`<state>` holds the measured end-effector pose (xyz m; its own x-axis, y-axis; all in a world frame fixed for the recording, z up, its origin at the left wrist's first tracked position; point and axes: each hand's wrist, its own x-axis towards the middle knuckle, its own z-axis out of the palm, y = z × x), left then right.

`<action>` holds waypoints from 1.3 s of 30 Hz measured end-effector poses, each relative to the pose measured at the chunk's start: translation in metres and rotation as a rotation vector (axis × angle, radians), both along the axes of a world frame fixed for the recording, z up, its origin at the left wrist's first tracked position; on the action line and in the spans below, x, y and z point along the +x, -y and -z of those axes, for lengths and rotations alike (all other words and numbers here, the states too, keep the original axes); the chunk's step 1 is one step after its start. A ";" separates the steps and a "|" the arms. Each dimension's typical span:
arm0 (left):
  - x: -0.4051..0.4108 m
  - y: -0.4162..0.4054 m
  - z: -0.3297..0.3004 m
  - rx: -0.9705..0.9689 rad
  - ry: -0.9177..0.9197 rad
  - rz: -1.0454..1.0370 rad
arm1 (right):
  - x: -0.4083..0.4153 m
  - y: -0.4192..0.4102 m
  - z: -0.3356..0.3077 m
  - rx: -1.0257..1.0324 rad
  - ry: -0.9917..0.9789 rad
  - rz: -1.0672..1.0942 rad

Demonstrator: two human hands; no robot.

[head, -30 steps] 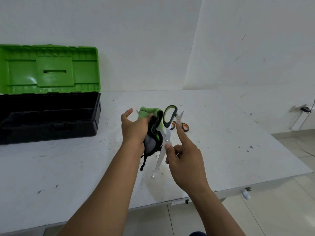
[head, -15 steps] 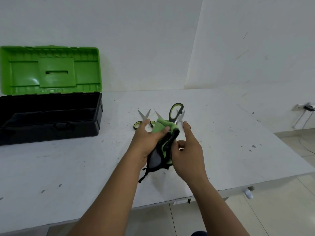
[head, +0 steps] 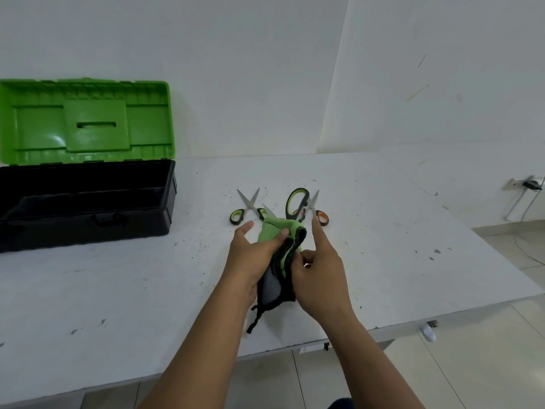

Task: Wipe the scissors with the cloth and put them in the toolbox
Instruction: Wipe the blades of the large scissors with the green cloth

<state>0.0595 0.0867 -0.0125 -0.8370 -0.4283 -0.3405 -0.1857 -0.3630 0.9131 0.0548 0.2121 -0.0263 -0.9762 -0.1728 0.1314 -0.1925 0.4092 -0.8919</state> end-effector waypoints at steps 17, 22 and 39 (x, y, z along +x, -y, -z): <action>0.006 -0.003 -0.011 -0.013 -0.038 -0.067 | -0.002 -0.005 -0.006 -0.005 -0.052 -0.079; -0.003 0.007 -0.019 0.002 -0.068 -0.195 | 0.007 -0.003 -0.007 -0.018 -0.073 -0.092; 0.002 0.009 -0.020 0.099 -0.106 -0.166 | 0.014 -0.002 -0.007 -0.099 -0.114 -0.058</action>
<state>0.0619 0.0772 0.0080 -0.7911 -0.5320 -0.3019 -0.0211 -0.4695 0.8827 0.0686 0.2139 -0.0188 -0.9427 -0.2092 0.2599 -0.3155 0.3055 -0.8984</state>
